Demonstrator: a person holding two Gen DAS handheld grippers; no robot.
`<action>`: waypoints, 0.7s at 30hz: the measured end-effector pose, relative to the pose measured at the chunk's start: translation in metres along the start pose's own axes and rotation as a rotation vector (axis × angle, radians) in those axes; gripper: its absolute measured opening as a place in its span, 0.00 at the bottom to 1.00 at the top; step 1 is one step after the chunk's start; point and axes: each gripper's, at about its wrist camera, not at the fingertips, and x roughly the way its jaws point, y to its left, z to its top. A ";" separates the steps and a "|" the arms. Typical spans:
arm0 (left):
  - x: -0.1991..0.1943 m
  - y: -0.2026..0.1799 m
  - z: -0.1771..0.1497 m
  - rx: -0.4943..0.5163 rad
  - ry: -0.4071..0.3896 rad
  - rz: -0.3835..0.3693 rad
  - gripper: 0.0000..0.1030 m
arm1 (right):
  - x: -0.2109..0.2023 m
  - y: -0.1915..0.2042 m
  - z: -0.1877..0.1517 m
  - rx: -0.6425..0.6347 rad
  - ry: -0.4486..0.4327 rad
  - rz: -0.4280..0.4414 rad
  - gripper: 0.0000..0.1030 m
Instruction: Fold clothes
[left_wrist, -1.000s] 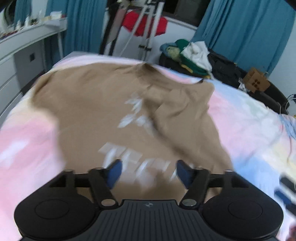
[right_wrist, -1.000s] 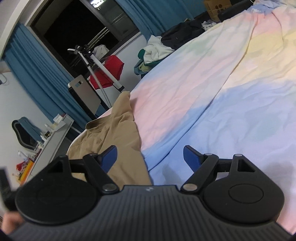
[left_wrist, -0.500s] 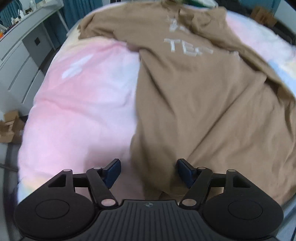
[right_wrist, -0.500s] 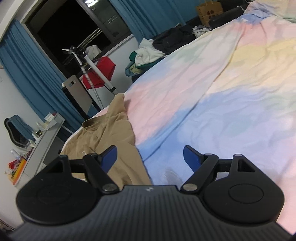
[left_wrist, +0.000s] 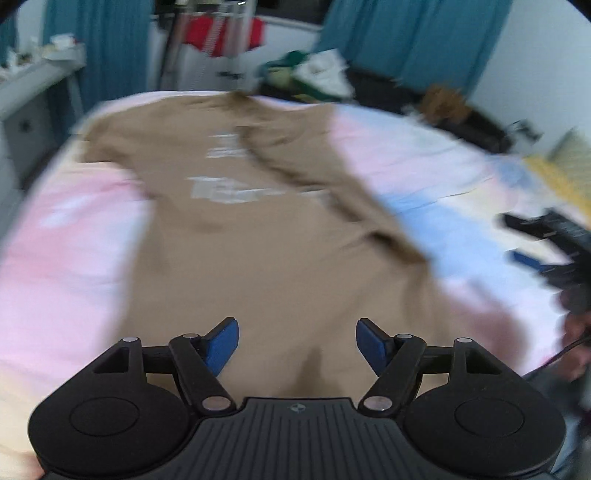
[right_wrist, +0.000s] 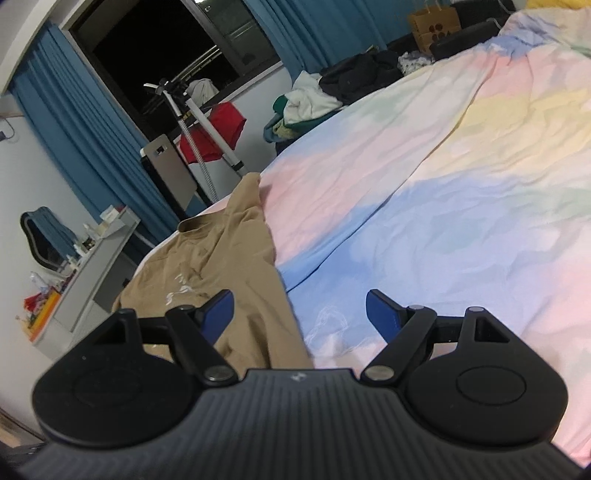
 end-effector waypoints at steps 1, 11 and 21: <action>0.012 -0.018 -0.001 0.002 -0.005 -0.036 0.69 | -0.001 -0.002 0.000 0.005 -0.014 -0.009 0.78; 0.116 -0.121 -0.022 0.163 0.114 -0.087 0.60 | -0.020 -0.033 0.003 0.106 -0.233 -0.121 0.80; 0.110 -0.102 -0.020 0.200 0.132 -0.050 0.06 | -0.009 -0.035 0.002 0.108 -0.187 -0.118 0.80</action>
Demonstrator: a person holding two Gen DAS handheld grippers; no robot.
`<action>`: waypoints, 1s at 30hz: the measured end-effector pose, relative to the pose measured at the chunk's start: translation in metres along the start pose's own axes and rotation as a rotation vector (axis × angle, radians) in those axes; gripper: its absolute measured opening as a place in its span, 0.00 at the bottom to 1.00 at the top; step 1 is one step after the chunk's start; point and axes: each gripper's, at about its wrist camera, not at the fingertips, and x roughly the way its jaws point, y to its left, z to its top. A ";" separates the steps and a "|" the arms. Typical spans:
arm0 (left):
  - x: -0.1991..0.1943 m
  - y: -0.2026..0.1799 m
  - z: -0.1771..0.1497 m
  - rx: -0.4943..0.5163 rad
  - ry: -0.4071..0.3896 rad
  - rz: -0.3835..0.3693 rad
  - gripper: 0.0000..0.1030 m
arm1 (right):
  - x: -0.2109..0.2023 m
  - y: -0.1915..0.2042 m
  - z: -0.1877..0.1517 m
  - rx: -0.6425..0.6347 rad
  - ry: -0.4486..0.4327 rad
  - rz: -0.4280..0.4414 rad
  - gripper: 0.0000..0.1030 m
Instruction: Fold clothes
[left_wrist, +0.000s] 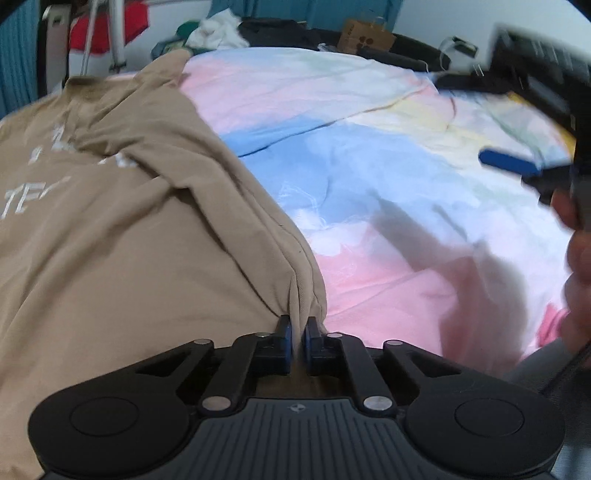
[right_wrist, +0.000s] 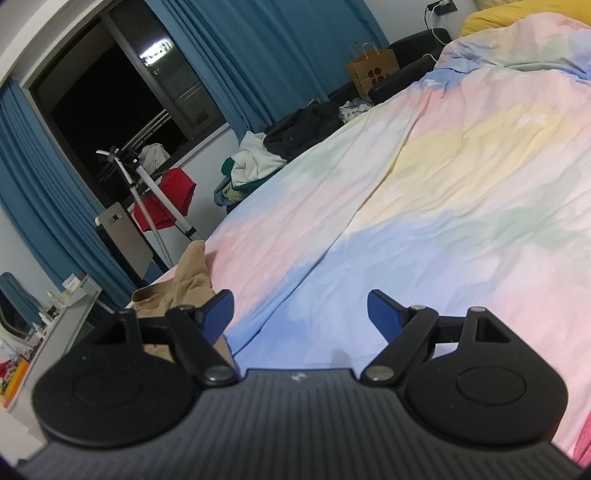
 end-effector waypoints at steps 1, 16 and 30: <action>-0.011 0.007 0.004 -0.020 -0.004 -0.018 0.06 | 0.000 0.001 0.000 -0.002 0.001 0.001 0.80; -0.053 0.171 -0.010 -0.439 0.141 -0.151 0.15 | 0.029 0.029 -0.021 -0.105 0.228 0.082 0.79; -0.090 0.158 -0.035 -0.401 0.028 -0.302 0.63 | 0.140 0.117 -0.035 -0.122 0.483 0.241 0.61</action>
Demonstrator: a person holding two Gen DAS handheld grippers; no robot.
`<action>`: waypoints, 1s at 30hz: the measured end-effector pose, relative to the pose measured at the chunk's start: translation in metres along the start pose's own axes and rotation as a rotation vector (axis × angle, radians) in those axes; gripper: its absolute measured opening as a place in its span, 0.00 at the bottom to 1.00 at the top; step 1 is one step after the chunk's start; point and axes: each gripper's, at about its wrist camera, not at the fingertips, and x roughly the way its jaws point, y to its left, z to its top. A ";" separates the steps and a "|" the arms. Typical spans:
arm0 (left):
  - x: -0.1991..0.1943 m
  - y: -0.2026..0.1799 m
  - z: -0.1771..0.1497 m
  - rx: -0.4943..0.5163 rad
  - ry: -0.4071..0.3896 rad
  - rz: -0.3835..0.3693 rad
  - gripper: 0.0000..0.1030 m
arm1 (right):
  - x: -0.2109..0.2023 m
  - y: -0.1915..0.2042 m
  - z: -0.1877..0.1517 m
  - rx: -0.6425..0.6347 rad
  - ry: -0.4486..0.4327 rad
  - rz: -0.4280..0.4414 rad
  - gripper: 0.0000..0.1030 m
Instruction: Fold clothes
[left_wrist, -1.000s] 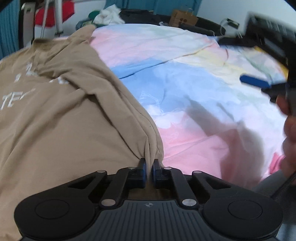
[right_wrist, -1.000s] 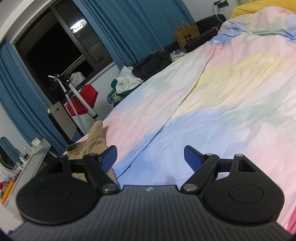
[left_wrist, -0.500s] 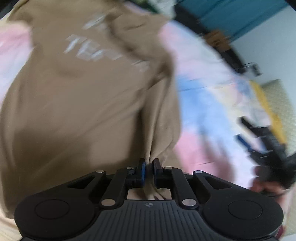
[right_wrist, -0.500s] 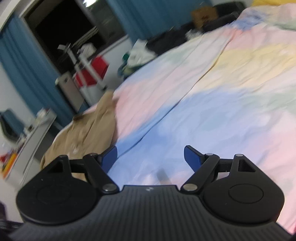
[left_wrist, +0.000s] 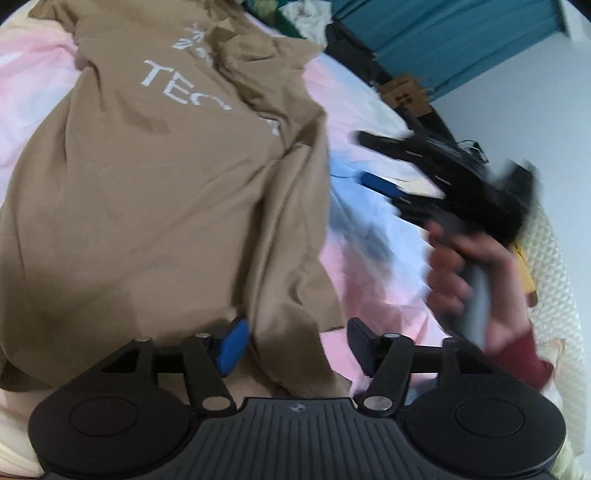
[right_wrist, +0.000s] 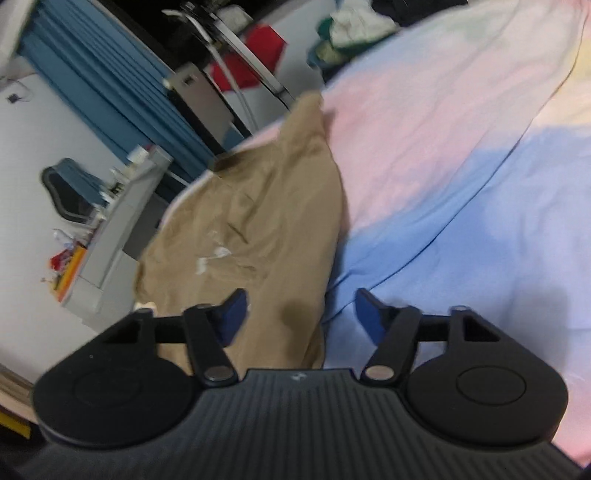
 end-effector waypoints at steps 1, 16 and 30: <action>0.003 -0.006 -0.002 0.042 0.002 0.013 0.63 | 0.007 -0.002 -0.002 -0.007 0.001 -0.006 0.60; -0.011 0.015 0.018 -0.032 -0.155 0.111 0.61 | -0.065 0.009 -0.067 -0.332 0.219 -0.064 0.45; -0.040 0.036 0.015 -0.120 -0.230 0.179 0.62 | -0.046 0.087 -0.157 -0.955 0.249 -0.246 0.45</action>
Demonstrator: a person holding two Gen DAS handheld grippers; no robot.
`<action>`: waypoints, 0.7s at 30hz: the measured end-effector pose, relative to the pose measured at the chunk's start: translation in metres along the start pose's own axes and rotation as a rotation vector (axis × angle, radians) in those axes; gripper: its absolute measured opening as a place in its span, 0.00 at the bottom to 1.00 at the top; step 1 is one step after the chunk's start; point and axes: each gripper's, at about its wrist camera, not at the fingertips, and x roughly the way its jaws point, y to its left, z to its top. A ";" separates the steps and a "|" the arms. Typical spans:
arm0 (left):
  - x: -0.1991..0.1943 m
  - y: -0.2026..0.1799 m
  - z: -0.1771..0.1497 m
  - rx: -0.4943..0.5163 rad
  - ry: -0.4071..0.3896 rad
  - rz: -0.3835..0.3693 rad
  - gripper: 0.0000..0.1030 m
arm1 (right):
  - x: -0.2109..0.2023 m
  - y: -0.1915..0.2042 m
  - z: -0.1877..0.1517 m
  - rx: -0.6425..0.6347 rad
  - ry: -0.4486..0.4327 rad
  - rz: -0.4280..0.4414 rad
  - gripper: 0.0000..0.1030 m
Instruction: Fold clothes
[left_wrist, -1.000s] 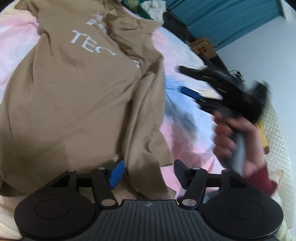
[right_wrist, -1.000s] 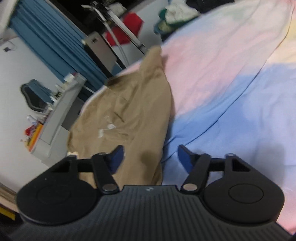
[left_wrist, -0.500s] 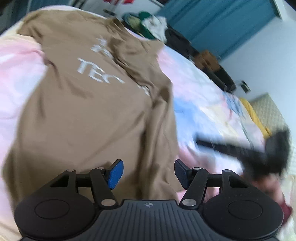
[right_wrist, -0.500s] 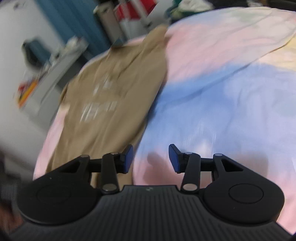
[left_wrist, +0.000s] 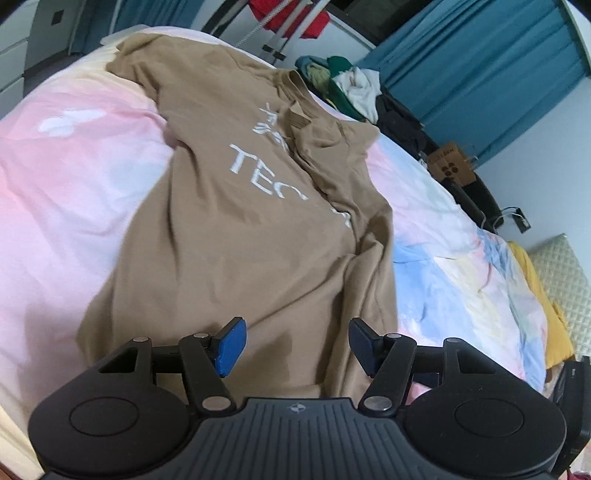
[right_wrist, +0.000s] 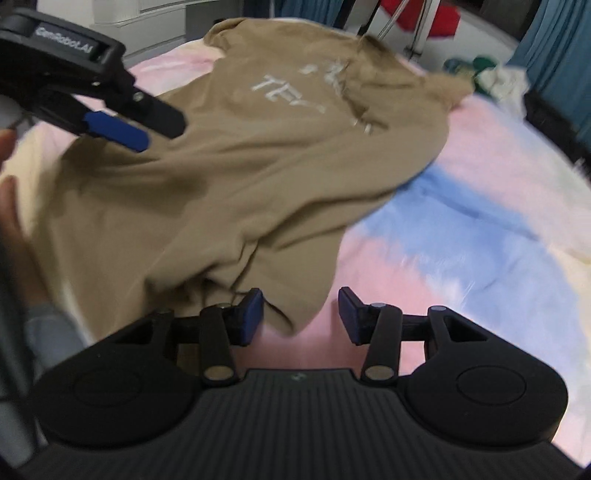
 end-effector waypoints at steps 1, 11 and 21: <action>0.001 0.001 0.000 0.007 0.002 0.015 0.62 | 0.003 0.003 0.001 -0.016 0.003 -0.008 0.33; 0.004 0.010 0.001 -0.016 -0.001 0.043 0.62 | -0.041 -0.002 0.020 -0.070 0.067 0.034 0.06; 0.009 0.006 -0.001 0.024 0.020 0.051 0.62 | -0.038 -0.007 -0.017 0.098 0.182 0.118 0.06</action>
